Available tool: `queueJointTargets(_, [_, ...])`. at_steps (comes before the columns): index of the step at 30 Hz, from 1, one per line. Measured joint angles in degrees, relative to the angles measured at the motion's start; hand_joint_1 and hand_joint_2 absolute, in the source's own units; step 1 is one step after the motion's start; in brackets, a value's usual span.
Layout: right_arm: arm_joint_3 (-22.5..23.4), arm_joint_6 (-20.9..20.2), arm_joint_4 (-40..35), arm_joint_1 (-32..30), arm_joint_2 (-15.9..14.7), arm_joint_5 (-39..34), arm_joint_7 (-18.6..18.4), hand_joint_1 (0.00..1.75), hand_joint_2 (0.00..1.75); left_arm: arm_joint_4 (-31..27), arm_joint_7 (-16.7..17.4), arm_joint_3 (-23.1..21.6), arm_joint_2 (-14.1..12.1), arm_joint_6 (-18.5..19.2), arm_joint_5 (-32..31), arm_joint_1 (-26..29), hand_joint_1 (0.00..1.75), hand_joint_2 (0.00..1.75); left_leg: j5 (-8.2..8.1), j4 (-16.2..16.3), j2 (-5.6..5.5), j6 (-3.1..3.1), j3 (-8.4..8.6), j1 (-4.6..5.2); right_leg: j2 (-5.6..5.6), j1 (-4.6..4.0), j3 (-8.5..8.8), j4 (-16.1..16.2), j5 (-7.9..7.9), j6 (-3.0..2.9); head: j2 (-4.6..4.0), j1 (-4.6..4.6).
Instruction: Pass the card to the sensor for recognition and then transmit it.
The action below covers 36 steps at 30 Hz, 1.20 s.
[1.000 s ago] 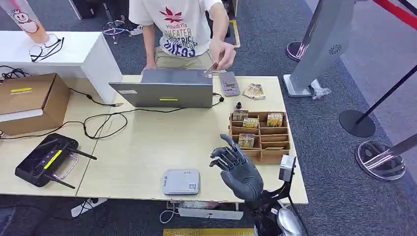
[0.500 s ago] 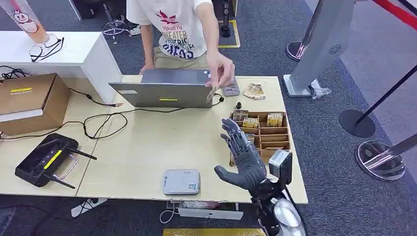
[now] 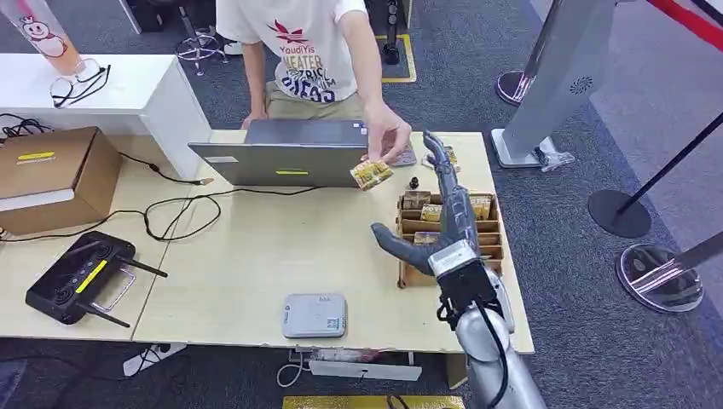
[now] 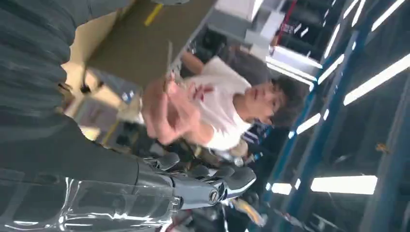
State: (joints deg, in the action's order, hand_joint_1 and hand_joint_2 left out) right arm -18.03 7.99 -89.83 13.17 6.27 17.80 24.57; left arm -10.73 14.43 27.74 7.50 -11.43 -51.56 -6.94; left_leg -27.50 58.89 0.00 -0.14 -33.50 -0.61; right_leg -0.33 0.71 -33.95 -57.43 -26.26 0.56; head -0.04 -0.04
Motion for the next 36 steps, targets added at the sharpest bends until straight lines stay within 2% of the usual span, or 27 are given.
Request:
queueJointTargets(11, [-4.2,19.2,3.7,6.4,-1.2,16.5,3.1,0.0,1.75,0.0,0.0,0.0,0.0,0.4,-0.7,-0.1,0.0,0.0,0.0,0.0,0.0,0.0,0.0,0.0,0.0,0.0,0.0,0.0,0.0,0.0,0.0,0.0])
queueJointTargets(18, [-5.3,20.9,6.3,8.1,-1.8,17.8,3.2,0.0,1.75,0.0,0.0,0.0,0.0,0.5,-0.8,-0.1,0.0,0.0,0.0,0.0,-0.01,0.0,0.0,0.0,0.0,0.0,0.0,0.0,0.0,0.0,0.0,0.0])
queueJointTargets(25, [-8.2,30.8,12.3,12.3,-3.2,24.5,3.4,0.0,1.75,0.0,0.0,0.0,0.0,0.1,-1.2,-0.3,0.0,0.0,0.0,0.0,0.0,0.0,0.01,0.0,0.0,0.0,0.0,0.0,0.0,0.0,0.0,0.0])
queueJointTargets(36, [-8.1,31.5,20.5,16.1,-2.9,31.9,6.0,0.0,1.75,0.0,-0.4,0.0,0.0,-0.4,-1.1,-0.2,0.0,0.0,0.01,0.0,-0.01,0.0,-0.01,0.0,0.0,0.0,0.0,0.0,0.02,-0.02,0.0,0.0])
